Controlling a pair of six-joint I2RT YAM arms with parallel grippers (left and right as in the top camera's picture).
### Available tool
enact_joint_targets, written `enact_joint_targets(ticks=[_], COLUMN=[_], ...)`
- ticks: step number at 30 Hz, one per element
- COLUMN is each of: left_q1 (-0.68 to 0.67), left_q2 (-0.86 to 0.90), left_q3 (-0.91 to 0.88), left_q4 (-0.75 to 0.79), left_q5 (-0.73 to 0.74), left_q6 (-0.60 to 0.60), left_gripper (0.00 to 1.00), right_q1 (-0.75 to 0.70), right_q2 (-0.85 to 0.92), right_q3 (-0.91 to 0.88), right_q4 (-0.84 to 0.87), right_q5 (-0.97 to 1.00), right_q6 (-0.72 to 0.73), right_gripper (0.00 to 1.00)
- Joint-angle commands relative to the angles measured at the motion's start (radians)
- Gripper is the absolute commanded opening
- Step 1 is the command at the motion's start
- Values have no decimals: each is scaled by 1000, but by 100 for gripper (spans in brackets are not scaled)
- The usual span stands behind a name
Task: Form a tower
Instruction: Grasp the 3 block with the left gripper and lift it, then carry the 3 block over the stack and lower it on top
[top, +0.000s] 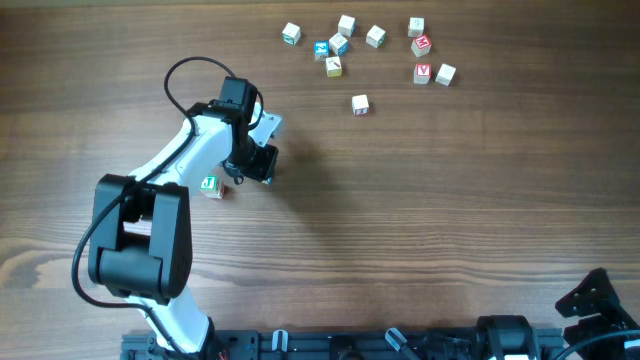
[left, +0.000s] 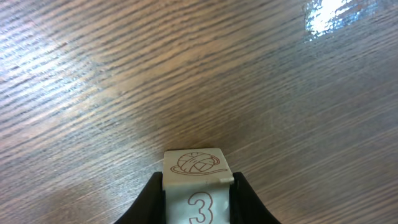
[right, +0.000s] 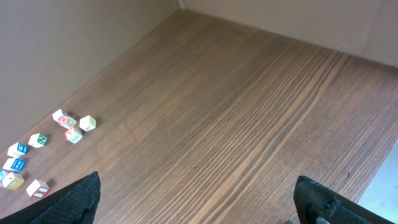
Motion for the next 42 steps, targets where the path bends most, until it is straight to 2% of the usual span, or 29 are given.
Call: enact_joint_targets(ticks=[1,7,10,13,16,17,18,20,22,23,31,42], left_q1=[-2,-2,-2,5,55,89,148,216,286,296,297,297], left_q2=[-17,-147,-239,-266,-266,-266,-265,-265,-265,-265,-265,-260], left_q3=[87,349,363,362,362,362,360,357,320,300,39,16], left_q4=[-39,-237,-330,-513,-528,-539,-565,-567,-562,-553,-351,-266], left_q5=[-79,-148,-221,-290,-290,-289,-285,-212,-54,-40,-37,-41], left_q6=[9,9,9,9,8,-13,-73,-93,-92,-92,-84,-51], left_gripper=[21,26,30,29,29,29,24,20,25,25,25,24], right_q1=[-3,-3,-3,-3,-3,-3,-3,-3,-3,-3,-3,-3], right_q2=[-6,-6,-6,-6,-6,-6,-6,-6,-6,-6,-6,-6], right_q3=[3,3,3,3,3,3,3,3,3,3,3,3], right_q4=[2,2,2,2,2,2,2,2,2,2,2,2], right_q5=[16,16,16,16,16,16,16,16,16,16,16,16], right_q6=[6,5,6,6,6,6,5,5,6,5,6,6], right_gripper=[100,100,100,100,100,100,100,100,100,100,100,100])
